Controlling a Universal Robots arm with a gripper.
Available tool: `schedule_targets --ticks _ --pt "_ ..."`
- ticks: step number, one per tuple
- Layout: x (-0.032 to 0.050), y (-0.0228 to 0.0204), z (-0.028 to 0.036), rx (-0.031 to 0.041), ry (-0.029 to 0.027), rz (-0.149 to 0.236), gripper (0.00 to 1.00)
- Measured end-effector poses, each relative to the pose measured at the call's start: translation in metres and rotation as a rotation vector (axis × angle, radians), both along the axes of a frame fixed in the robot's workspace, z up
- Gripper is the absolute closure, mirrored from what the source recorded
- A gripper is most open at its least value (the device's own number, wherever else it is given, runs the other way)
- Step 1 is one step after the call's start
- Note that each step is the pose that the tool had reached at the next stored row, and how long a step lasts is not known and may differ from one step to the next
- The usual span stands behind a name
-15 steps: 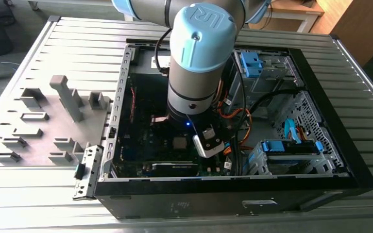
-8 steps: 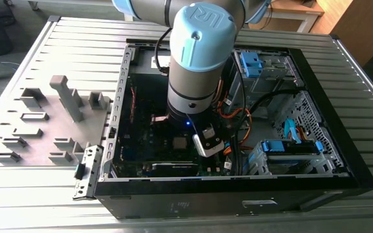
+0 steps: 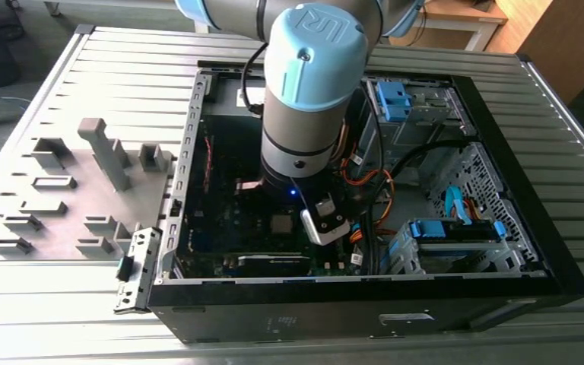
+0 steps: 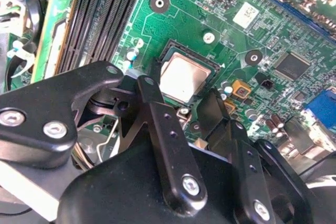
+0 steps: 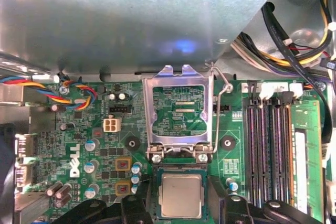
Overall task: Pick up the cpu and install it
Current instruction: 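Place the cpu into insertion slot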
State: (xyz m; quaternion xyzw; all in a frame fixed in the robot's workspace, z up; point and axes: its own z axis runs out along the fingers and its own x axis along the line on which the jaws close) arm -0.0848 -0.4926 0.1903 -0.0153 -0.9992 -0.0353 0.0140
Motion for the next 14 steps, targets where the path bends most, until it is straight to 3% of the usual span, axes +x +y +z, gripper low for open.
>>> schedule_targets --ticks 9,14 --pt "-0.0014 0.0000 0.0000 0.0001 -0.0001 0.000 0.45" --pt "0.0031 -0.0001 -0.0001 0.0001 0.0000 0.000 0.45"
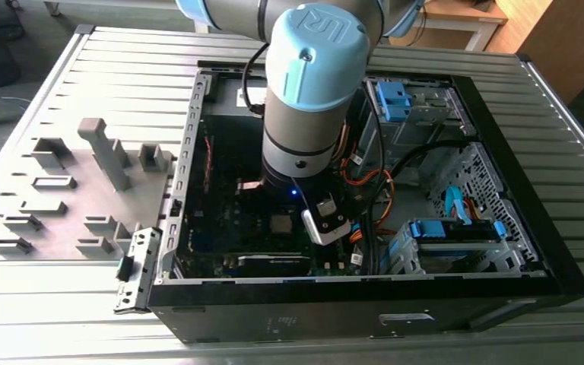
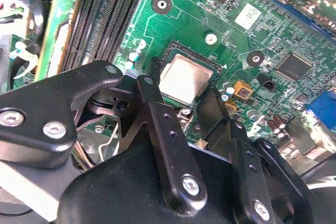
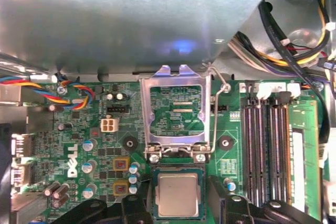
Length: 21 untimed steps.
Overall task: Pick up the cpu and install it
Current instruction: 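Place the cpu into insertion slot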
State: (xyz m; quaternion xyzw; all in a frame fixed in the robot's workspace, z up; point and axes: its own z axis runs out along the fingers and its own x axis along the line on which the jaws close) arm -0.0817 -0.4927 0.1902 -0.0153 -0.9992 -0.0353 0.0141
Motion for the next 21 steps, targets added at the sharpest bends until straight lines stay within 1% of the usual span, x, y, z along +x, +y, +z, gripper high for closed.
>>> schedule_targets --ticks 4,5,11,12,20,21 --pt "0.0010 0.0000 0.0001 -0.0001 0.0000 0.000 0.45" --pt "0.0010 0.0000 0.0012 -0.0005 0.0002 0.000 0.45" --pt "0.0011 0.0000 0.0125 0.0000 0.0000 0.000 0.45" --pt "0.0011 0.0000 0.0137 0.0000 -0.0002 0.000 0.45" --pt "0.0011 0.0000 0.0137 0.0000 -0.0004 0.000 0.45" --pt "0.0011 0.0000 0.0137 0.0000 -0.0004 0.000 0.47"
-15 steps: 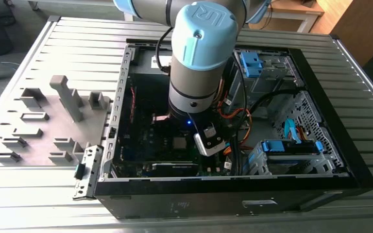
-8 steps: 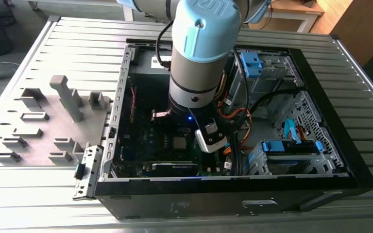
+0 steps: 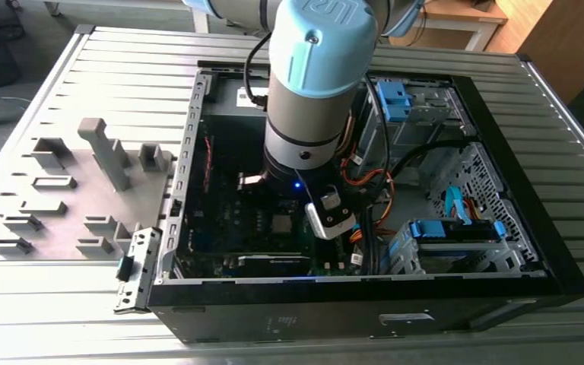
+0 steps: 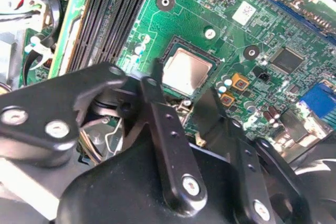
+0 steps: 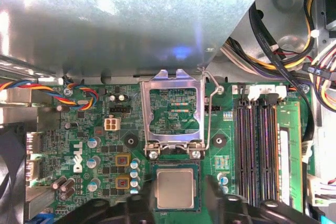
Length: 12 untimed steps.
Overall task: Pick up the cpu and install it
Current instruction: 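Place the cpu into insertion slot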
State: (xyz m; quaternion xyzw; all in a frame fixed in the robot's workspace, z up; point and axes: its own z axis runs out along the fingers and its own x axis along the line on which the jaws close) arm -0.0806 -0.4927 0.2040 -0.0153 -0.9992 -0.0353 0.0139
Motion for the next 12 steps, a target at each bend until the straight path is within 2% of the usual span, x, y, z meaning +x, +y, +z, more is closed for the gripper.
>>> schedule_targets --ticks 1,3,4,6,7,9,10,11,12 --pt "0.0000 0.0000 0.0000 0.0000 0.0000 0.000 0.47" --pt "0.0000 0.0000 0.0000 0.0000 0.0000 0.000 0.60" --pt "0.0000 0.0000 0.0000 0.0000 0.0000 0.000 0.60" --pt "0.0000 0.0000 0.0000 0.0000 0.0000 0.000 0.71" --pt "0.0000 0.0000 0.0000 0.0000 -0.0001 0.000 0.71" --pt "0.0000 0.0000 0.0000 0.0001 -0.0001 0.000 0.83" --pt "0.0000 0.0000 0.0000 0.0000 -0.0001 0.000 0.83" --pt "0.0000 0.0000 0.0000 0.0000 -0.0001 0.000 0.89" --pt "0.0000 0.0000 0.0000 0.0000 -0.0001 0.000 0.89"
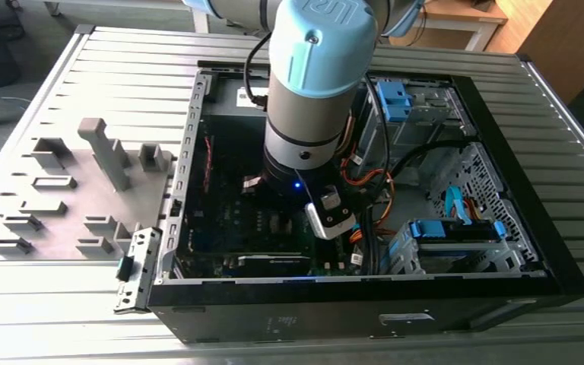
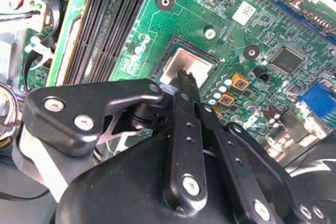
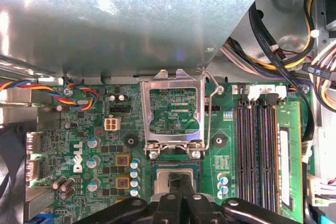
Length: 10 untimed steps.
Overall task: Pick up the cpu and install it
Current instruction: 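Place the cpu into insertion slot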
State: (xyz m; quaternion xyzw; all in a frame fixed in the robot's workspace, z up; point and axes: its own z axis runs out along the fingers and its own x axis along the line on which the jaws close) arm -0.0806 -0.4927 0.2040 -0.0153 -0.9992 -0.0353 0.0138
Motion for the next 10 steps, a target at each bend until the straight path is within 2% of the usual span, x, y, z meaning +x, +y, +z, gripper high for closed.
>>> schedule_targets --ticks 4,6,10 --pt "0.0000 0.0000 0.0000 0.0000 0.0000 0.000 0.89" --pt "0.0000 -0.0002 -0.0009 -0.0125 -0.0012 -0.022 0.89" --pt "-0.0009 -0.0002 -0.0041 -0.0189 -0.0012 -0.029 0.89"
